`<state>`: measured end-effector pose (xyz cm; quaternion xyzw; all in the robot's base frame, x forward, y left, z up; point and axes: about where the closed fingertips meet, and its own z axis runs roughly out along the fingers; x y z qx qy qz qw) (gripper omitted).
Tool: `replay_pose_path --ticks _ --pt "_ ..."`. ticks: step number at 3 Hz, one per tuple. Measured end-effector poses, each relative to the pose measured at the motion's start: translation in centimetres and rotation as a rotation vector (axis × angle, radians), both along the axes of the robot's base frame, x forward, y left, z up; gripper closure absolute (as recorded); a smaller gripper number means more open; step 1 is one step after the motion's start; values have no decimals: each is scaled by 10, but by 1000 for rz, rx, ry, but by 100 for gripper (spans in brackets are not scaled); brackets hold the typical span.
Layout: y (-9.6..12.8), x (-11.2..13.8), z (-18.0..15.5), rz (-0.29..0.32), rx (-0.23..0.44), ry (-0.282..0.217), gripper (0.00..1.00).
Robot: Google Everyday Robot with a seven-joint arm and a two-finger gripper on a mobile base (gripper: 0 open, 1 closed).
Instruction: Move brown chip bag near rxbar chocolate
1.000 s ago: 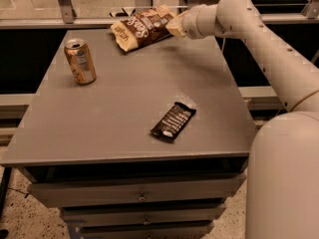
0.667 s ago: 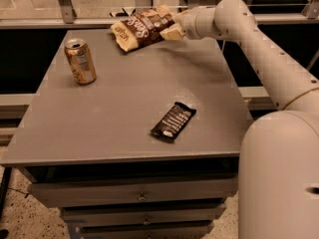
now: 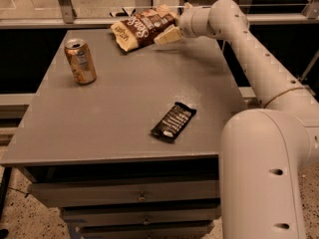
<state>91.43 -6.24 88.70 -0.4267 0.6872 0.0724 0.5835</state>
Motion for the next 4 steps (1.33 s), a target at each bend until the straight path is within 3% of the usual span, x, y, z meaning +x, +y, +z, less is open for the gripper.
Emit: replay_pose_path --ticks 2,4 --pt "19 15 -11 29 17 42 0" --pt "26 19 -21 51 25 73 41"
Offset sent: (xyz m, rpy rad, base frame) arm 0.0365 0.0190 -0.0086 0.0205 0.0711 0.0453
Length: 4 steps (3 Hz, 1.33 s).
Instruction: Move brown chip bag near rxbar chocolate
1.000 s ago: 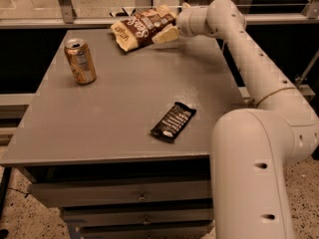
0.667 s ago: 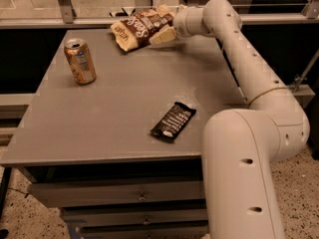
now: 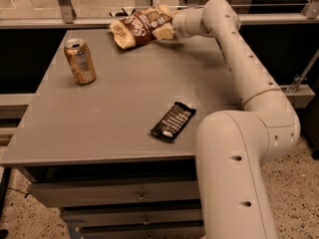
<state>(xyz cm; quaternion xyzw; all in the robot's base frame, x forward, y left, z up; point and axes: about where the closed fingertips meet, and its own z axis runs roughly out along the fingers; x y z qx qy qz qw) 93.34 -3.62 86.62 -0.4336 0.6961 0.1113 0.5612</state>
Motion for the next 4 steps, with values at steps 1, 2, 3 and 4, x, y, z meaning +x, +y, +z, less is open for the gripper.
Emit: replay_pose_path --ticks 1,2,3,4 --pt "-2 -1 2 8 -4 0 65" --pt "-4 -9 12 27 -14 -9 88" --pt "-7 -20 24 52 -16 -19 100" --pt "-8 -36 35 86 -11 -21 100"
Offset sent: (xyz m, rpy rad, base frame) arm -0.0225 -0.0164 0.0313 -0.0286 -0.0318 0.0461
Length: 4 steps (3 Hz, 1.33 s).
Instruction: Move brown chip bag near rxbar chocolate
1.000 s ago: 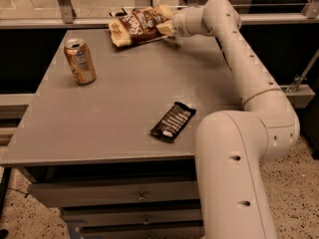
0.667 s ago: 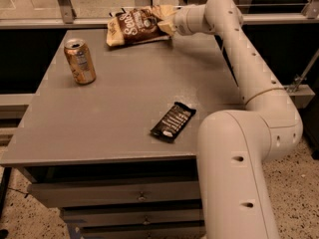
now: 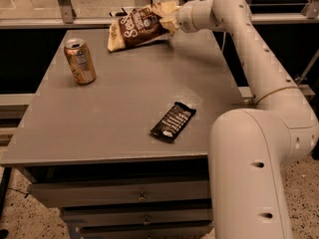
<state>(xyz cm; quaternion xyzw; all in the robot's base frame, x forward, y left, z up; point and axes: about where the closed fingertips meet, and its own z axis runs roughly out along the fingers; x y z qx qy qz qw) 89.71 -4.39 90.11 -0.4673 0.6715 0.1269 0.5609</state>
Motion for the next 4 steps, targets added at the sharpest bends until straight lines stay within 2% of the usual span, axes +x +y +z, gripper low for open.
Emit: replay_pose_path --ticks 1,3,4 --pt "-4 -26 4 57 18 16 100" --pt "-15 -90 5 168 63 82 100" --pt "-25 -133 10 223 91 130 100"
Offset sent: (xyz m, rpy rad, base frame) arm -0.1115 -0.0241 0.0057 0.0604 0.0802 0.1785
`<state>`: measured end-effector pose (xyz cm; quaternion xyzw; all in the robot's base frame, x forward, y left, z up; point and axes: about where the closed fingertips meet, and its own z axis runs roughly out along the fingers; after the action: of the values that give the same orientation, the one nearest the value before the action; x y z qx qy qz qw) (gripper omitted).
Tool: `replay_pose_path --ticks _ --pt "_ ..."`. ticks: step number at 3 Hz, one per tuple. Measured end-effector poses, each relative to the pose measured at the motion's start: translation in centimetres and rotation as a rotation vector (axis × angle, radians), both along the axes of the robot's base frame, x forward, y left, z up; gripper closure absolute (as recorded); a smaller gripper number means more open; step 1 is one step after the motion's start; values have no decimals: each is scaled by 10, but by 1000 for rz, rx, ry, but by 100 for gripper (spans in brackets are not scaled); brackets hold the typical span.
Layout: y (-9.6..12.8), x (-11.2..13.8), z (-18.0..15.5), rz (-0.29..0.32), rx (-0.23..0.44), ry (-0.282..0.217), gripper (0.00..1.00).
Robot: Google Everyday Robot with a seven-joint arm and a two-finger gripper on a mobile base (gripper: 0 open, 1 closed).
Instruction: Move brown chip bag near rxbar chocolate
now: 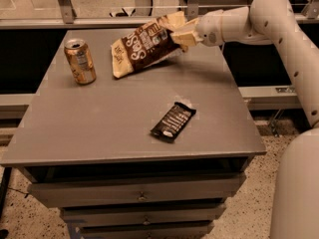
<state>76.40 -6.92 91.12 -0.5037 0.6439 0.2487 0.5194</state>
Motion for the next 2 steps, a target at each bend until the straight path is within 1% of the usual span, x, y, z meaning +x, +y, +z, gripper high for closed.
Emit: replay_pose_path --ticks 1,2 --pt "-5 -21 4 26 7 19 100" --pt "-15 -42 8 32 8 38 100"
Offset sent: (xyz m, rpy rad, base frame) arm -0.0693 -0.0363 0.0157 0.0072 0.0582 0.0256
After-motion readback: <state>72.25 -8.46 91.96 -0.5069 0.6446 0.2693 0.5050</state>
